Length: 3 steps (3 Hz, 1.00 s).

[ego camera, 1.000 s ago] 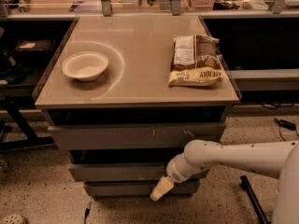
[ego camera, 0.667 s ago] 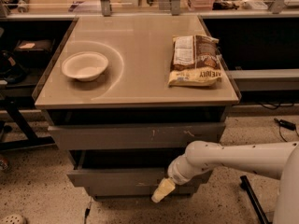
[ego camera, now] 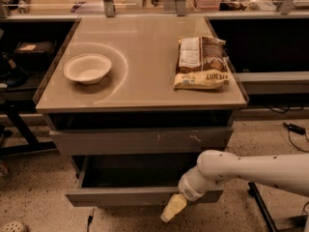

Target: Open middle drawer

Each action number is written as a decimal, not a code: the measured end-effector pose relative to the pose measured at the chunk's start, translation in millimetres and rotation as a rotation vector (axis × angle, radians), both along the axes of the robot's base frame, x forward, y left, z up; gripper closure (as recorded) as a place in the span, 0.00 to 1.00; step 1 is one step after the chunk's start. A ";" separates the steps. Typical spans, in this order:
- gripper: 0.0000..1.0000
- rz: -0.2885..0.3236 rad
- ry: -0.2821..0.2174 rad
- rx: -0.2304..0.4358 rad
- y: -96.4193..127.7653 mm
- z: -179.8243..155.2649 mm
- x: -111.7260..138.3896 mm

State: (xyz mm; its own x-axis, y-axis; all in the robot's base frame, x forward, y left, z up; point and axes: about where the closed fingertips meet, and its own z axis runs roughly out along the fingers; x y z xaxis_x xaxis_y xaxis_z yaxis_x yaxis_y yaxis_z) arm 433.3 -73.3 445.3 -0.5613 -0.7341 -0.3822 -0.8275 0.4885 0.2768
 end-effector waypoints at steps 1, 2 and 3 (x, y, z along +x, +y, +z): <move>0.00 -0.018 0.096 -0.014 -15.5 25.2 -53.3; 0.00 -0.009 0.131 -0.033 -24.9 35.7 -73.6; 0.00 -0.005 0.088 -0.022 -21.9 39.6 -66.5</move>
Offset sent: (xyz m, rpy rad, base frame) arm -0.0422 -0.0123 0.0199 -0.0108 0.0759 -0.0145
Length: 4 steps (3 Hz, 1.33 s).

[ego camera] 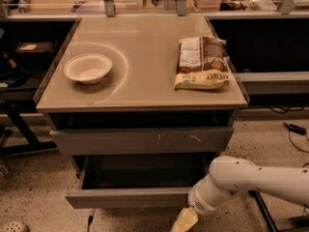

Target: Open middle drawer

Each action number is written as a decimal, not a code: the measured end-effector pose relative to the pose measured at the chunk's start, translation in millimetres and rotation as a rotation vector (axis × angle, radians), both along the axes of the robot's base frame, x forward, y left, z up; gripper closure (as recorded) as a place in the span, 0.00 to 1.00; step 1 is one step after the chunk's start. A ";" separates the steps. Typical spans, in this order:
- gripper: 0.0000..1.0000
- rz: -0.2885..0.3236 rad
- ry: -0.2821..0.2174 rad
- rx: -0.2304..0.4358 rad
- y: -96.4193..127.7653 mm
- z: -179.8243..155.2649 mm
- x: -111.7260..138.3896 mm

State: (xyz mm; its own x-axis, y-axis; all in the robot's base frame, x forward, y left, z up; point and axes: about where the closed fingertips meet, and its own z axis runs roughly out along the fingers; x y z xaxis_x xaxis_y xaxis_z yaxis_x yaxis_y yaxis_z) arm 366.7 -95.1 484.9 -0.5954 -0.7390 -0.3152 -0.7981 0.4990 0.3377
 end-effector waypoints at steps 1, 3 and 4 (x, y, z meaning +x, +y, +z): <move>0.00 0.007 -0.078 0.007 12.1 4.8 29.1; 0.00 0.047 -0.123 -0.003 39.4 -25.4 69.9; 0.00 0.062 -0.093 -0.024 47.3 -51.8 69.1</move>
Offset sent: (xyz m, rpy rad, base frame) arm 0.0869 0.0455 -0.0186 0.0044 -0.1622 0.0569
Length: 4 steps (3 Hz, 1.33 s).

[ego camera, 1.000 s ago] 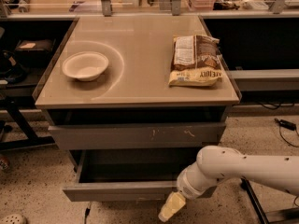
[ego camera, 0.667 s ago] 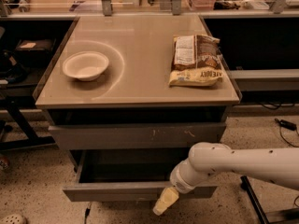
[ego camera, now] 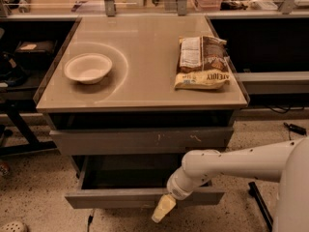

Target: Open middle drawer

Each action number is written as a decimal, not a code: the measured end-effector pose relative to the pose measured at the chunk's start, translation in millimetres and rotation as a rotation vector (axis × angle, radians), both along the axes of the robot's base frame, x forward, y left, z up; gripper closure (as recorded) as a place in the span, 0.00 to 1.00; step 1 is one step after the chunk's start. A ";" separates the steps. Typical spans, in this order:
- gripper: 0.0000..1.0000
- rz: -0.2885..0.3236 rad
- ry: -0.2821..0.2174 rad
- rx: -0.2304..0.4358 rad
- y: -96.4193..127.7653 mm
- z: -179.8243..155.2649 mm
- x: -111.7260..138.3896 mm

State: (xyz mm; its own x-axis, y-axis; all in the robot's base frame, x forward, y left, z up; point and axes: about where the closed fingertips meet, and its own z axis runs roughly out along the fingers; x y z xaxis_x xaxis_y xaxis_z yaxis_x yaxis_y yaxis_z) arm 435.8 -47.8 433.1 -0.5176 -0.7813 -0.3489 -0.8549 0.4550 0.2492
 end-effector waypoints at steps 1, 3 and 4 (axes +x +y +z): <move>0.00 -0.004 0.072 -0.007 -1.1 -25.8 -14.7; 0.00 -0.011 0.107 -0.009 -9.1 -21.3 -41.4; 0.00 -0.012 0.110 -0.009 -8.2 -19.0 -40.5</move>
Offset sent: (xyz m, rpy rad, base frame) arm -0.0546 -0.0154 -0.0349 -0.0195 0.1845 -0.0085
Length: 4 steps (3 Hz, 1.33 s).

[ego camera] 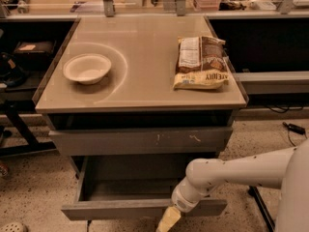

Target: Open middle drawer

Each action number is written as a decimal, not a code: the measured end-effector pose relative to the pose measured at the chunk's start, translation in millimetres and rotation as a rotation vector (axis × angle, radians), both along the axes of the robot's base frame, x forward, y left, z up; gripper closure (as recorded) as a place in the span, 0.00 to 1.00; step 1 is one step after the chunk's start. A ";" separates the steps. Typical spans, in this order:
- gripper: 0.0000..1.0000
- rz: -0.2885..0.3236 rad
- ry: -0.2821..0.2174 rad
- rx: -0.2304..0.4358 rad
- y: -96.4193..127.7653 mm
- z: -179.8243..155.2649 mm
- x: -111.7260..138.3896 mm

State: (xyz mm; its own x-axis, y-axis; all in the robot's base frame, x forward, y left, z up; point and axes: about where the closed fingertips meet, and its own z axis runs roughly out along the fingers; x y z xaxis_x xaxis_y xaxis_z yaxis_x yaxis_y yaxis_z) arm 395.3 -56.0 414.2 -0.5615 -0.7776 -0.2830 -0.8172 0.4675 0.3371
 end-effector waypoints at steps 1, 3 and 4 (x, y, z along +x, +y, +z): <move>0.00 -0.005 0.051 -0.008 -14.2 10.5 -44.2; 0.00 -0.008 0.107 -0.008 -28.3 23.4 -82.3; 0.00 -0.016 0.152 0.000 -40.6 34.3 -110.3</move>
Offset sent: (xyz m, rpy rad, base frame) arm -0.1373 -0.0475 0.0447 -0.0159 0.1644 -0.0166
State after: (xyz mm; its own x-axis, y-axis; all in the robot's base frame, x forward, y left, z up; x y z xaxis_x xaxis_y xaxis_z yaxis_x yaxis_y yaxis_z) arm 285.1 -96.5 448.5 -0.6099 -0.7684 -0.1937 -0.7493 0.4797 0.4566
